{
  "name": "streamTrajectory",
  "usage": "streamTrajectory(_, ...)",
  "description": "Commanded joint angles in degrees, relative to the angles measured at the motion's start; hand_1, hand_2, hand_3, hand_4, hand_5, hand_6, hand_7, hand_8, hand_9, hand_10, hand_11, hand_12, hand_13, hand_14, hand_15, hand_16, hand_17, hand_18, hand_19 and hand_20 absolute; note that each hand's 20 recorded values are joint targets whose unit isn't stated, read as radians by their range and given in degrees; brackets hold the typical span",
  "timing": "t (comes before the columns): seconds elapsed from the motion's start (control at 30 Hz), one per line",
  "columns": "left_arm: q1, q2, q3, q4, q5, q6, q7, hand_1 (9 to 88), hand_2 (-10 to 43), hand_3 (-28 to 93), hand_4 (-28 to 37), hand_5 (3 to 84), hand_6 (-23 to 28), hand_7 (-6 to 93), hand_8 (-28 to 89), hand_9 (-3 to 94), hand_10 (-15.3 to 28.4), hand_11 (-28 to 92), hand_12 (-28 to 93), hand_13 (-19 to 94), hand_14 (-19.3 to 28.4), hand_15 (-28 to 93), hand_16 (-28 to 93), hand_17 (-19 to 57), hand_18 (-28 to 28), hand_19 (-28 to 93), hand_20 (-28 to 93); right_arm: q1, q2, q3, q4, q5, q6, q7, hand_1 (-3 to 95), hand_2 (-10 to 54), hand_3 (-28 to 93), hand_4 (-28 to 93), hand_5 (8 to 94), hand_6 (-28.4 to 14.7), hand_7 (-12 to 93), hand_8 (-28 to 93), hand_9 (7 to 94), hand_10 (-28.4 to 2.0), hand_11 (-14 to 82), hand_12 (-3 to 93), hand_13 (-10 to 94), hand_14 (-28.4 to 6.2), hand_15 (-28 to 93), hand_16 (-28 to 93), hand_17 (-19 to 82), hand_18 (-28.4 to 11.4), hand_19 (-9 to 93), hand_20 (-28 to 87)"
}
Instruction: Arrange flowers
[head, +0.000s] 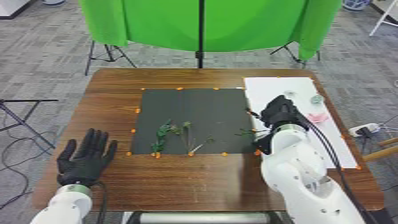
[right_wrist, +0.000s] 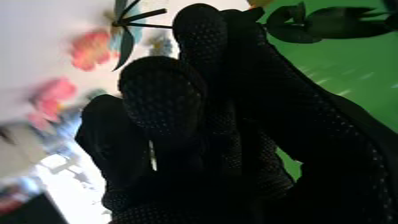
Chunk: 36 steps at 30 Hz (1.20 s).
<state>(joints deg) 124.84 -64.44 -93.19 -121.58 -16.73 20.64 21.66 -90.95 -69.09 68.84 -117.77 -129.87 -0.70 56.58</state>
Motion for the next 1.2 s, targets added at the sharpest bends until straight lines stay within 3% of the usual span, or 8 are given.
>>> streamTrajectory(0.03, 0.37, 1.32, 0.96, 0.79, -0.50, 0.99, -0.06, 28.2, 14.4, 83, -28.3, 49.9, 11.4, 12.7, -10, 42.5, 16.4, 29, 12, 31, 16.9, 48, -9, -7.5, 14.5, 43, 19, -0.18, -5.13, -5.28, -1.54, 5.38, -2.87, 1.09, 50.5, -9.5, 86, -17, 80.3, -0.7, 37, 21, 91.0, -11.8, 19.9, 44.2, 87, -6.7, 57, 36, 55, -26.5, 93, 57)
streamTrajectory(0.13, 0.36, 2.36, 1.39, 0.55, -0.77, 1.56, 0.35, 28.2, 14.4, 83, -28.3, 50.0, 11.4, 12.7, -10, 42.4, 16.4, 29, 12, 31, 16.9, 48, -9, -7.5, 14.5, 43, 19, -0.20, -8.91, -6.91, 1.50, 5.89, -2.71, 2.12, 50.0, -9.5, 86, -16, 80.1, -0.6, 38, 20, 91.0, -11.8, 20.2, 44.1, 88, -6.6, 57, 36, 56, -26.5, 93, 58)
streamTrajectory(0.33, -1.21, 2.69, 3.10, 0.96, -0.62, 2.26, -0.52, 28.2, 14.4, 84, -28.3, 50.1, 11.4, 12.8, -10, 42.5, 16.3, 29, 12, 31, 16.8, 48, -9, -7.5, 14.5, 43, 19, 0.21, -11.70, -8.46, 7.81, -0.39, -3.35, 1.80, 50.9, -9.5, 84, -17, 77.6, -0.7, 42, 18, 90.2, -11.3, 21.4, 45.1, 88, -6.6, 58, 34, 56, -26.0, 93, 58)
streamTrajectory(0.57, 0.30, 2.73, 2.13, 0.38, -1.09, 2.27, 1.14, 28.3, 14.4, 83, -28.3, 50.0, 11.3, 12.9, -10, 42.6, 16.4, 29, 12, 31, 16.8, 48, -9, -7.5, 14.6, 43, 19, 0.10, -11.33, -7.06, 10.27, -2.70, -3.00, 2.07, 52.7, -9.5, 81, -18, 72.6, -1.6, 48, 14, 88.2, -11.5, 23.9, 46.7, 86, -6.8, 60, 32, 56, -25.2, 93, 59)
streamTrajectory(0.97, 1.21, 1.98, 1.70, 0.20, -1.54, 1.73, 2.03, 28.4, 14.5, 83, -28.3, 50.3, 11.3, 13.1, -10, 42.8, 16.2, 29, 12, 31, 16.9, 48, -9, -7.4, 14.5, 43, 19, 0.03, -9.42, -3.86, 9.31, -2.36, -2.23, 1.74, 49.4, -9.5, 77, -20, 67.6, -6.7, 38, 12, 80.2, -14.5, 34.1, 43.8, 81, -8.8, 66, 32, 53, -25.1, 93, 60)
streamTrajectory(1.0, 1.24, 1.95, 1.67, 0.17, -1.51, 1.74, 2.02, 28.4, 14.5, 83, -28.3, 50.4, 11.4, 13.2, -10, 42.8, 16.2, 29, 12, 31, 16.9, 48, -9, -7.3, 14.5, 43, 19, -0.16, -9.21, -3.78, 8.94, -2.74, -2.13, 1.14, 48.8, -9.5, 78, -20, 68.3, -7.7, 32, 11, 79.6, -14.7, 35.0, 43.0, 81, -9.0, 67, 31, 53, -25.2, 93, 60)
streamTrajectory(1.07, 1.43, 1.89, 1.48, 0.04, -1.56, 1.88, 2.19, 28.4, 14.5, 83, -28.3, 50.4, 11.4, 13.2, -10, 42.8, 16.3, 29, 12, 31, 16.9, 48, -9, -7.3, 14.5, 43, 19, -0.43, -8.64, -4.00, 8.08, -3.32, -0.51, -0.13, 46.4, -9.5, 79, -21, 69.0, -8.4, 23, -2, 78.3, -15.8, 38.5, 39.6, 80, -9.5, 68, 31, 53, -25.4, 93, 60)
streamTrajectory(1.2, 1.42, 1.78, 1.63, -0.01, -1.67, 1.88, 2.38, 28.4, 14.6, 83, -28.3, 50.5, 11.4, 13.3, -10, 42.9, 16.4, 29, 12, 31, 16.9, 49, -9, -7.3, 14.5, 43, 19, -0.93, -7.57, -3.82, 5.92, -4.03, -0.38, -1.68, 44.3, -9.5, 80, -27, 70.4, -7.3, 22, -11, 76.8, -16.8, 47.2, 36.4, 79, -10.6, 72, 31, 52, -25.6, 93, 61)
